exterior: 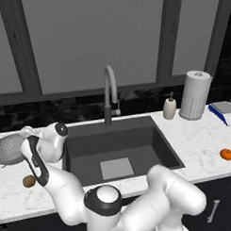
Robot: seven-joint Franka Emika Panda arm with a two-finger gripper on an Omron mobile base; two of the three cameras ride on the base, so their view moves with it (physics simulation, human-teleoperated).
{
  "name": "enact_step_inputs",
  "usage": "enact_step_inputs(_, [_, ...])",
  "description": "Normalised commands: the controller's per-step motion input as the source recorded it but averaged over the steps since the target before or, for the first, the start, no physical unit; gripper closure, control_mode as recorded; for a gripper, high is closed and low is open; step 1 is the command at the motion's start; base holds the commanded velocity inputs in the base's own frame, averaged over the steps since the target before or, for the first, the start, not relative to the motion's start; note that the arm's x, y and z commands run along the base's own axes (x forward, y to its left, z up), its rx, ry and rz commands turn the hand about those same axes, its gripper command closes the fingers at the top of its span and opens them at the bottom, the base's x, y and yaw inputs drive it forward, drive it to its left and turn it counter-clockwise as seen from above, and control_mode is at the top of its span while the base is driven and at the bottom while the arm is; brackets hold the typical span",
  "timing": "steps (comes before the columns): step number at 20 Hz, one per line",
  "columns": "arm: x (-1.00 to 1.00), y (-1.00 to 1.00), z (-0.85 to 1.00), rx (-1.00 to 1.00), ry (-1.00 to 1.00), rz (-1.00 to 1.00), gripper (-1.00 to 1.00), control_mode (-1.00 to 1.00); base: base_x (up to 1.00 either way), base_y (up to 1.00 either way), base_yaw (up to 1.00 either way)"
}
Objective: Put the colander in the sink, put the orange, kiwi in the colander, and turn on the sink faucet and pour water over the colander.
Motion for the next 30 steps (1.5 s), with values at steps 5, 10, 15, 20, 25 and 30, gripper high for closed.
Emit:
enact_step_inputs(5, [0.30, 0.57, -0.03, -0.06, 0.42, -0.11, -1.00, -1.00, 0.00, 0.00, 0.00])
enact_step_inputs(10, [0.20, 0.42, -0.37, -0.16, 0.32, -0.08, -1.00, -1.00, 0.00, 0.00, 0.00])
enact_step_inputs(15, [0.00, 0.25, -0.70, -0.20, 0.19, -0.05, -1.00, -1.00, 0.00, 0.00, 0.00])
enact_step_inputs(20, [-0.09, 0.15, -0.73, -0.16, 0.15, -0.07, 1.00, -1.00, 0.00, 0.00, 0.00])
enact_step_inputs(25, [-0.57, 0.00, -0.46, -0.03, 0.00, -0.08, 1.00, -1.00, 0.00, 0.00, 0.00])
enact_step_inputs(30, [-0.94, -0.14, -0.16, 0.00, -0.13, -0.33, 1.00, -1.00, 0.00, 0.00, 0.00])
